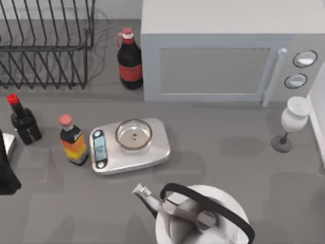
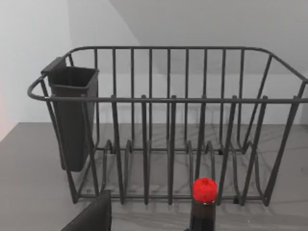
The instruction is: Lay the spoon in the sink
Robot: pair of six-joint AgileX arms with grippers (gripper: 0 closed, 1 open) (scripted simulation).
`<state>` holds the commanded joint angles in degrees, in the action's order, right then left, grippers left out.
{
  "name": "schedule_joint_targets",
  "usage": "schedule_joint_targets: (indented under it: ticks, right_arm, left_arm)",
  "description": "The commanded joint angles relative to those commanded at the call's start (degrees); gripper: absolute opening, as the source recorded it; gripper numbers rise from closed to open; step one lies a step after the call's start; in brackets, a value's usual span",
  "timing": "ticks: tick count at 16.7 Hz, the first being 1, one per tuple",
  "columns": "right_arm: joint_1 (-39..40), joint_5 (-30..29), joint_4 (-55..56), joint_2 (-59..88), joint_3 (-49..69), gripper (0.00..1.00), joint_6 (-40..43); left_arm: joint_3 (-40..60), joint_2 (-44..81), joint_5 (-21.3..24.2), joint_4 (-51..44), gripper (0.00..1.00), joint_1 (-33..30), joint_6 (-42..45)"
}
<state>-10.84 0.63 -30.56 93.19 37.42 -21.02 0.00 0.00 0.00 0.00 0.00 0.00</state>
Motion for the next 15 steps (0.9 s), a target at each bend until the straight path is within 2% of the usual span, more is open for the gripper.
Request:
schedule_joint_targets:
  ticks: [4,15]
  right_arm:
    - [-0.01,0.00,-0.04,-0.07,-0.09,1.00,-0.01]
    - [-0.01,0.00,-0.04,-0.07,-0.09,0.17,-0.01]
  left_arm:
    - [0.00,0.00,0.00,0.00,1.00,0.00,0.00]
    - [0.00,0.00,0.00,0.00,1.00,0.00,0.00]
